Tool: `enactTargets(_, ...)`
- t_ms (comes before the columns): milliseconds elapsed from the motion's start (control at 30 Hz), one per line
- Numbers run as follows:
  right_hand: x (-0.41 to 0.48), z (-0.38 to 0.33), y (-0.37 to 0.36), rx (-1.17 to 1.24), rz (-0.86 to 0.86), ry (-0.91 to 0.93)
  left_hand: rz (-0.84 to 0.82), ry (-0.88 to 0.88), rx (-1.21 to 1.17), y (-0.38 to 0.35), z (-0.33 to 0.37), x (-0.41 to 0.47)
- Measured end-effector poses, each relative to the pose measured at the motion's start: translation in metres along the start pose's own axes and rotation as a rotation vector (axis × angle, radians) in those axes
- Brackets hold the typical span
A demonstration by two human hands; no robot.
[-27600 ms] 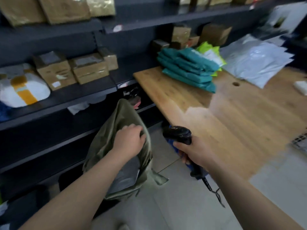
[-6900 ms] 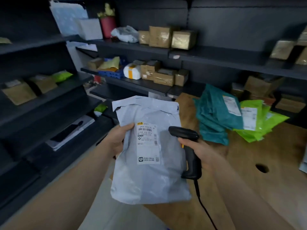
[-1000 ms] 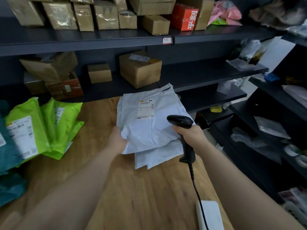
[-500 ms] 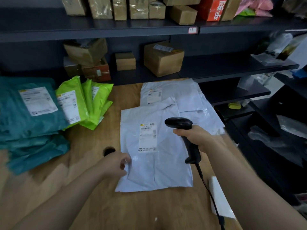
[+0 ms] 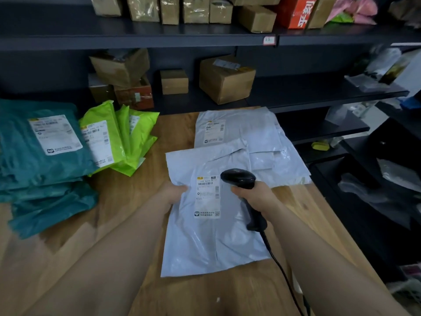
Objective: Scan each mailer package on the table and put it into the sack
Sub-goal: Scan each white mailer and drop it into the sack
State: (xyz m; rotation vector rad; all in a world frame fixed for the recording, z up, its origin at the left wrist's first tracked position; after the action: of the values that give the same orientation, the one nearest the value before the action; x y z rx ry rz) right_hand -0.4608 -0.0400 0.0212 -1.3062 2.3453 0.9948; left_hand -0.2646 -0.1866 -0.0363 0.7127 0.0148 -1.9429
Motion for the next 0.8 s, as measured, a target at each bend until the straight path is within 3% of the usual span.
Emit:
enactTargets(233,-0.028,-0.011,0.02,-0.079,-0.035,0.105,-0.115,0.087,-0.235,-0.004,0.006,-0.014)
enactTargets(367,-0.044,-0.014,0.032,-0.019,-0.018,0.149,-0.052,0.113,-0.58,0.011,0.008,-0.022)
enactTargets(500,-0.063,-0.021,0.033,-0.036,-0.048,0.176,-0.138,-0.005,-0.576,0.016,0.015,-0.044)
enactTargets(700,-0.088,-0.035,0.023,-0.105,-0.011,0.265,-0.034,-0.065,-0.626,0.032,0.007,-0.059)
enactTargets(800,-0.103,-0.042,0.015,-0.096,-0.103,0.248,-0.007,-0.07,-0.634,0.037,0.003,-0.067)
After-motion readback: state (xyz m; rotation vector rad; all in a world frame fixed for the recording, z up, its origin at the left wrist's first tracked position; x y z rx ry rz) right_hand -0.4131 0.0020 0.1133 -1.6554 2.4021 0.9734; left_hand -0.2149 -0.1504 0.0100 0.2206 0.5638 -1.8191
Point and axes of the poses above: each hand's wrist, its own x-axis towards the middle knuckle, its own y-axis out of the back of the hand, z = x × y, the point moved 3 cm from there along x, towards the middle knuckle, and after that the axes turned 4 degrees about -y, right-handed, at the moved point
